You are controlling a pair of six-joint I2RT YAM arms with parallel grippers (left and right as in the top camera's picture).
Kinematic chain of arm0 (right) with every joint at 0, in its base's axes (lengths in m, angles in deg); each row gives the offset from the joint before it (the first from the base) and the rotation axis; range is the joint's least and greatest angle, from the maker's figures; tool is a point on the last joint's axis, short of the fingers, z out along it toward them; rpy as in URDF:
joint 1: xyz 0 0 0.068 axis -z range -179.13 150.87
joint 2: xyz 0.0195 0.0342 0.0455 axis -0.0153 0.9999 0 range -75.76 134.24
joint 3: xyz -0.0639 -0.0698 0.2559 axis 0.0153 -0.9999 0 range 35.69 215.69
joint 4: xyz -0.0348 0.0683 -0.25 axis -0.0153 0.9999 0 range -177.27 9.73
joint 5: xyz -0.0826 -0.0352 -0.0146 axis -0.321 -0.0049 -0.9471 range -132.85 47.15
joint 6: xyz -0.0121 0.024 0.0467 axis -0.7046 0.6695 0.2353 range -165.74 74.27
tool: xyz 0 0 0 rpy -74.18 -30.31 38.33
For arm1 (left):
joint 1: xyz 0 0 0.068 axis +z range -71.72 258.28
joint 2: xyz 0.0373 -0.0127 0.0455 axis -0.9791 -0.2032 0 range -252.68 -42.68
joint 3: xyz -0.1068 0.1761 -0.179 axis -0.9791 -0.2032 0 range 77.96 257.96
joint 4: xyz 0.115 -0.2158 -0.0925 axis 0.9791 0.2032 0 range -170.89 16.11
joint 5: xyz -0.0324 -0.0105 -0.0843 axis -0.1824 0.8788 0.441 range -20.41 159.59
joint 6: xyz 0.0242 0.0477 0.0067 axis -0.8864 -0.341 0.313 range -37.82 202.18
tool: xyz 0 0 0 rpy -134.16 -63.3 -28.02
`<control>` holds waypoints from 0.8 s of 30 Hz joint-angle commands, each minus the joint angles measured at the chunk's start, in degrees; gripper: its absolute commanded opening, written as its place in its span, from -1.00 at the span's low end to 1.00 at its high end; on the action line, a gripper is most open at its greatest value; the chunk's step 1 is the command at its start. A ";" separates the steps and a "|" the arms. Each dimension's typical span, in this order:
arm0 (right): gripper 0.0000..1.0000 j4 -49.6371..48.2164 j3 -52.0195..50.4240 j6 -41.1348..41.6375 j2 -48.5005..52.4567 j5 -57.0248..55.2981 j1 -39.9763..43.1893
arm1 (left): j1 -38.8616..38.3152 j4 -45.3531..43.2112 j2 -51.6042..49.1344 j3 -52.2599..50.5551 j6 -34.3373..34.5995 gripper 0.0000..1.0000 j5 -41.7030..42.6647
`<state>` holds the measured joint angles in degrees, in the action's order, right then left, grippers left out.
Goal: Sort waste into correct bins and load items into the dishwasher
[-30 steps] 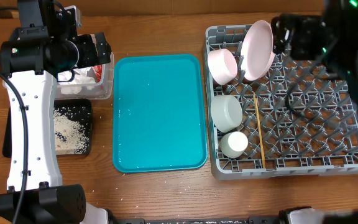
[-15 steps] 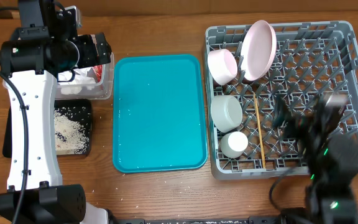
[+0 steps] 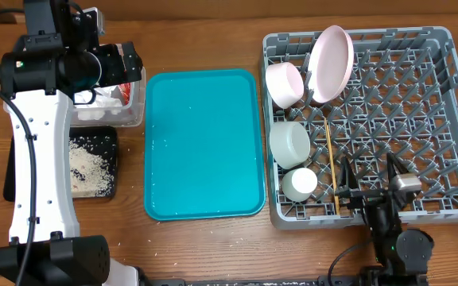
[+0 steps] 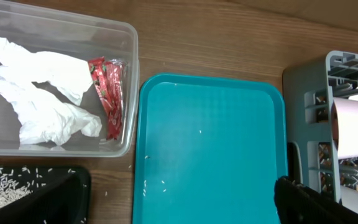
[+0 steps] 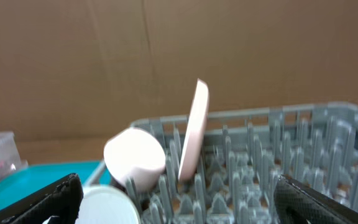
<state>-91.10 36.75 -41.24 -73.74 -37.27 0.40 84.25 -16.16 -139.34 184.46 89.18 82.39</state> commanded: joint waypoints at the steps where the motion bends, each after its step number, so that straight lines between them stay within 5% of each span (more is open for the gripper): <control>1: 1.00 0.63 -0.63 0.17 -1.90 0.09 0.11 | -0.42 -0.22 -0.09 0.48 -0.61 1.00 -0.13; 5: 1.00 8.59 -0.61 0.17 -1.86 0.04 0.11 | -0.42 -0.22 -0.09 0.48 -0.61 1.00 -0.13; 24: 1.00 8.20 -0.59 0.17 -1.57 -0.11 0.11 | -0.42 0.00 -0.09 0.48 -1.70 1.00 -4.33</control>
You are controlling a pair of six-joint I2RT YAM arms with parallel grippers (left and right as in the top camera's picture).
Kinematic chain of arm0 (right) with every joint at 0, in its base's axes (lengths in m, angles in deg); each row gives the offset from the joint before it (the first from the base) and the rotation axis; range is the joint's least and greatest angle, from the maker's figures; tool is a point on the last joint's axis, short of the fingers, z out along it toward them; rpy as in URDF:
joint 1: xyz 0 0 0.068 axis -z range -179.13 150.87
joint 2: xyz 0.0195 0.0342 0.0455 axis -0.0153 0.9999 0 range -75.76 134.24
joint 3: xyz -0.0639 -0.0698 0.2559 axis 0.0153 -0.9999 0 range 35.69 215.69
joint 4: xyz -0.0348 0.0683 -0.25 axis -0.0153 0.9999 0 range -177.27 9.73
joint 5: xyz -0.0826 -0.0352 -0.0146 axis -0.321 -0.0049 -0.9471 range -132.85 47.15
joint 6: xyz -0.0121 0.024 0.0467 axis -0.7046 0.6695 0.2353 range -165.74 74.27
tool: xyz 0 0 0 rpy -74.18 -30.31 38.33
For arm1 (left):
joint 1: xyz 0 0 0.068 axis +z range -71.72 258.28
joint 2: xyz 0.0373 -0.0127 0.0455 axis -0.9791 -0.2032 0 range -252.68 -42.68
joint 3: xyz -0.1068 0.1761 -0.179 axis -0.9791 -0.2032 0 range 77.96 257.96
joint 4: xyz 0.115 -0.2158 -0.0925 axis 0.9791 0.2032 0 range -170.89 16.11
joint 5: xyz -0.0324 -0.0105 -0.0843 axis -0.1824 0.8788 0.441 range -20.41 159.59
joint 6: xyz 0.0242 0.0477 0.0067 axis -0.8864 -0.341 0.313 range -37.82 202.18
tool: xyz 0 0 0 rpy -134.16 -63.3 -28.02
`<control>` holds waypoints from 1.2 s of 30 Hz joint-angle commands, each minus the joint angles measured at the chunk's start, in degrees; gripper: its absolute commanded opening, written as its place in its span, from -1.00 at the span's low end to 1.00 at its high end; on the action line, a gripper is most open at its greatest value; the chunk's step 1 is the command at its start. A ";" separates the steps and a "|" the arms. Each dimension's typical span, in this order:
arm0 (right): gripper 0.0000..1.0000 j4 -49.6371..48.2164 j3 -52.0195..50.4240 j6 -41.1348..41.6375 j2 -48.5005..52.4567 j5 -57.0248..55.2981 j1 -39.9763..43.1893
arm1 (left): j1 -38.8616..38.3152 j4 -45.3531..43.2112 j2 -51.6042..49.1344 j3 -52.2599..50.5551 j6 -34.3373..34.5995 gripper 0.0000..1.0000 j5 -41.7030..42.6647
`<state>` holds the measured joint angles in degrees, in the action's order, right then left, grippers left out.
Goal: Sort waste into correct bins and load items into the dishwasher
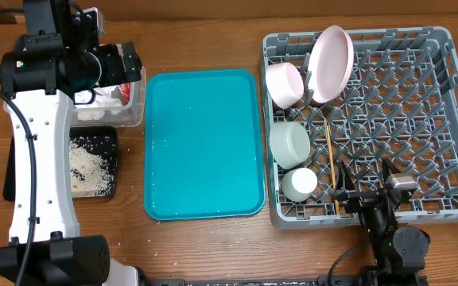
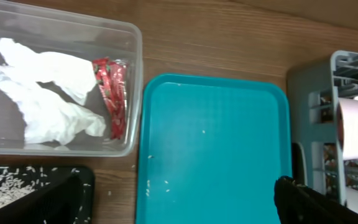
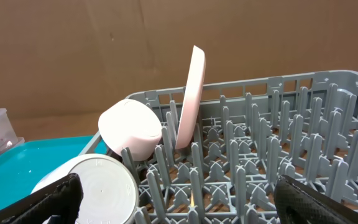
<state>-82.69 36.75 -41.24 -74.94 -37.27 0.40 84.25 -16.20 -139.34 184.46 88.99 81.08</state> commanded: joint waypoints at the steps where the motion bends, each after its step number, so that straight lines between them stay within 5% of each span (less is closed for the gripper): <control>1: 1.00 -0.22 -0.59 0.17 -0.37 -0.11 0.11 | -0.42 -0.02 -0.09 0.46 -1.49 1.00 -2.73; 7: 1.00 -0.22 -0.59 0.17 -0.37 -0.11 0.11 | -1.84 -16.59 11.43 -13.07 -3.63 1.00 -2.80; 14: 1.00 -0.22 -0.59 0.17 -0.37 -0.11 0.11 | -0.72 -49.88 46.18 -62.49 -2.78 1.00 -3.15; 22: 0.99 -0.22 -0.59 0.17 -0.37 -0.11 0.11 | -0.79 -71.89 70.60 -96.26 -2.78 1.00 -5.60; 26: 1.00 -0.22 -0.59 0.17 -0.37 -0.11 0.11 | -1.16 -74.79 81.85 -105.90 -2.99 1.00 -7.13; 32: 1.00 -0.22 -0.59 0.17 -0.37 -0.11 0.11 | -5.51 -59.98 92.98 -106.22 -5.14 1.00 -12.98; 36: 1.00 -0.22 -0.59 0.17 -0.37 -0.11 0.11 | -5.53 -60.26 96.50 -106.22 -6.64 1.00 -12.98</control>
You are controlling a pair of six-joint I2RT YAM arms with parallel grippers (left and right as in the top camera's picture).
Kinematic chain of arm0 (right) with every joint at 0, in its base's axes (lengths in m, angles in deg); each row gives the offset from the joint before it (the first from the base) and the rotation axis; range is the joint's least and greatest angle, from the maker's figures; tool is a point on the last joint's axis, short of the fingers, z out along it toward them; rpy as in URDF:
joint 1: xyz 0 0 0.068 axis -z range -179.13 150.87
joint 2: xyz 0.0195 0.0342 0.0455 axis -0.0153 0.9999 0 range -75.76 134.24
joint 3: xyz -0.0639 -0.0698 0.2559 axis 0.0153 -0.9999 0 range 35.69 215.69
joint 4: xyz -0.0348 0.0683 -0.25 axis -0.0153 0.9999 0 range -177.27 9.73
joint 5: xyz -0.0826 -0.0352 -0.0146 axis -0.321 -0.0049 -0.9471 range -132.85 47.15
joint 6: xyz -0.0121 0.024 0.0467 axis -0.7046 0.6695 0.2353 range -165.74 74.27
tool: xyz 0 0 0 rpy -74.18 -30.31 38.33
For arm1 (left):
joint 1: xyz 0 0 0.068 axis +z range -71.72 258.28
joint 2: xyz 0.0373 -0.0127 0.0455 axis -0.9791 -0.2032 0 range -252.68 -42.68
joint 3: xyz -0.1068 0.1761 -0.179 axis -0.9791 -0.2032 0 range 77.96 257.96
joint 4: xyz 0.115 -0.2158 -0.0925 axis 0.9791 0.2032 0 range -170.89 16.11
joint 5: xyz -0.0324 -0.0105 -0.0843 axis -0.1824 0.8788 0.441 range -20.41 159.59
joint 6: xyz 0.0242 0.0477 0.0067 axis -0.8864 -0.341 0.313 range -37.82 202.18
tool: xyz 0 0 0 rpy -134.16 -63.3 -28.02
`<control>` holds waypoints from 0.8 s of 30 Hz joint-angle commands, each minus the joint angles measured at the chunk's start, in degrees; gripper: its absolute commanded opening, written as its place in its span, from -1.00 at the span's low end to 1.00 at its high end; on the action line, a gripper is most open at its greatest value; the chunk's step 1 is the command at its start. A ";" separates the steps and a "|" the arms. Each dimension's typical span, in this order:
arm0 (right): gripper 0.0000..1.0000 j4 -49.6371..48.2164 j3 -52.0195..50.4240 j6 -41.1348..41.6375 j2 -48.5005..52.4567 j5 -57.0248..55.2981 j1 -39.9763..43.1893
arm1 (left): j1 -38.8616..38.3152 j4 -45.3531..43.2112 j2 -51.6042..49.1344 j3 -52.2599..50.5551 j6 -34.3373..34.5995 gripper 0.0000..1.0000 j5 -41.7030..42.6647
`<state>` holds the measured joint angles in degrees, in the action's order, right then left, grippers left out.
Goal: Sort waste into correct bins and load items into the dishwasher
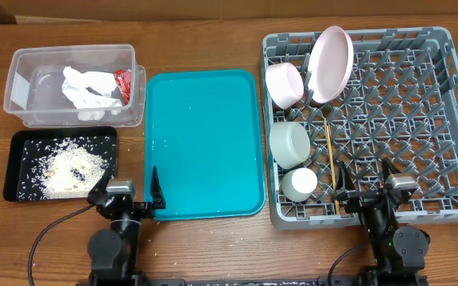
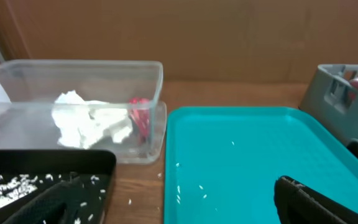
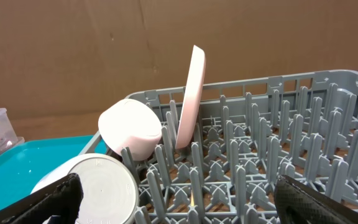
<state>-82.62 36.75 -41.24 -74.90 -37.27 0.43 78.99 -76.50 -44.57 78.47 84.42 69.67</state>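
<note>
A clear waste bin [image 1: 22, 119] at the back left holds crumpled white paper [image 1: 86, 83] and a red wrapper [image 1: 122, 78]. Beside it, a black tray [image 1: 10, 167] carries loose rice. The grey dish rack [image 1: 420, 119] on the right holds a pink plate [image 1: 330, 63], a pink bowl [image 1: 284, 83], a pale green cup [image 1: 289, 143], a white cup [image 1: 300, 184] and chopsticks [image 1: 331, 163]. My left gripper [image 1: 127, 189] rests open at the near edge, by the teal tray's front-left corner. My right gripper [image 1: 366, 181] rests open at the rack's near edge. Neither holds anything.
The teal tray [image 1: 205, 143] lies in the middle, bare except for a few rice grains. Stray grains dot the wood near the left gripper [image 2: 179, 205]. From the right gripper [image 3: 179, 199], the plate [image 3: 191, 99] stands upright among the rack's pegs [image 3: 278, 143].
My left arm was stretched out over the clear bin at the back left; now it is down at the near table edge, gripper open and level. The right arm has not moved.
At first my left gripper hung open over the clear bin, paper and wrapper lying inside, while the right gripper sat over the rack's near edge. The right gripper then lay slightly nearer the table edge. Now both grippers rest open there.
</note>
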 commanded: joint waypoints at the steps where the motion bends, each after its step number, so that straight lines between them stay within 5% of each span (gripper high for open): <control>1: 1.00 -0.28 -0.59 0.17 -0.42 -0.11 0.09 | -0.37 -0.09 1.73 -0.24 -2.08 1.00 -1.55; 24: 1.00 -0.28 -0.59 0.17 -0.42 -0.11 0.09 | -0.37 -0.09 1.64 -0.24 -2.08 1.00 -1.55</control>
